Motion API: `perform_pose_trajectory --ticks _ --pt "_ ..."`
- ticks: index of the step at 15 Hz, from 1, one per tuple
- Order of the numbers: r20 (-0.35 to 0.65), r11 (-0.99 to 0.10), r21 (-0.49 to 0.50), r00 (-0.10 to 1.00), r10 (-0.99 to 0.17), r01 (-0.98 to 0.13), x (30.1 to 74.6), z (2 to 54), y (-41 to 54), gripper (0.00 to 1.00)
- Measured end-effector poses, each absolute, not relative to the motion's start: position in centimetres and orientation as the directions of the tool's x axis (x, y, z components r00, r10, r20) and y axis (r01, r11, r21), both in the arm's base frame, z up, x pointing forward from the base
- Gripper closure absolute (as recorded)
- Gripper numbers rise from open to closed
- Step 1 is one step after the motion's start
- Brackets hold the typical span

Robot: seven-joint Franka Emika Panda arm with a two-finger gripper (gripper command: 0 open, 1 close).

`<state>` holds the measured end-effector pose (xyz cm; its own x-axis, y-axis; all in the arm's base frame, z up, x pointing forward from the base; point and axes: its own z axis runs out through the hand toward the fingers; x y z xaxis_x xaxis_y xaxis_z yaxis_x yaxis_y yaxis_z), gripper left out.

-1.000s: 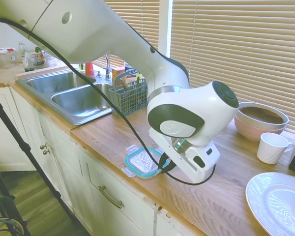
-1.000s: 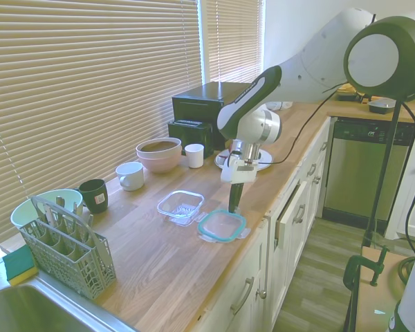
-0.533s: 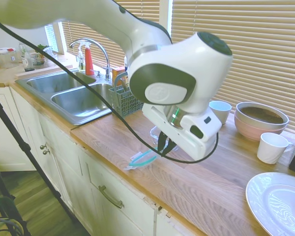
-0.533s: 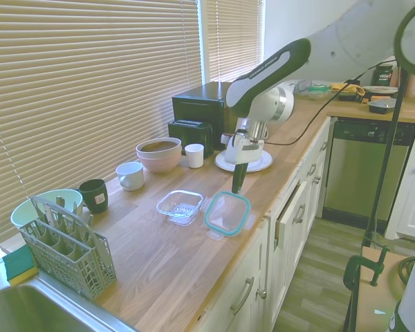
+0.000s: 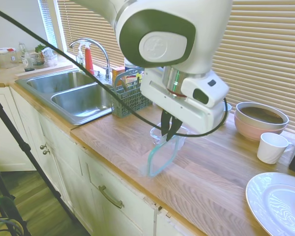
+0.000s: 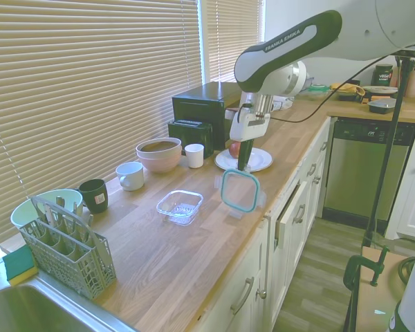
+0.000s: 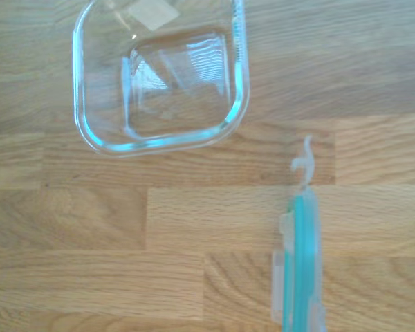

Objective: Cover the lid of the food container

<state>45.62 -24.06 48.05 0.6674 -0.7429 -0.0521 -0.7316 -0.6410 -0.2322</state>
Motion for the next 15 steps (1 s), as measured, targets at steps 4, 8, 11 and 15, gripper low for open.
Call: perform_pose_trajectory --ticks 4,8,11,15 --pt "-0.005 -0.664 -0.192 0.677 -0.736 -0.723 47.2 52.4 -24.5 1.00" --pt "0.012 -0.705 -0.124 0.710 -0.704 -0.698 51.5 53.4 -23.8 1.00" --pt "0.015 -0.729 -0.073 0.730 -0.683 -0.681 55.1 53.2 -22.8 1.00" --pt "0.022 -0.744 -0.032 0.744 -0.668 -0.667 58.6 53.7 -22.3 1.00"
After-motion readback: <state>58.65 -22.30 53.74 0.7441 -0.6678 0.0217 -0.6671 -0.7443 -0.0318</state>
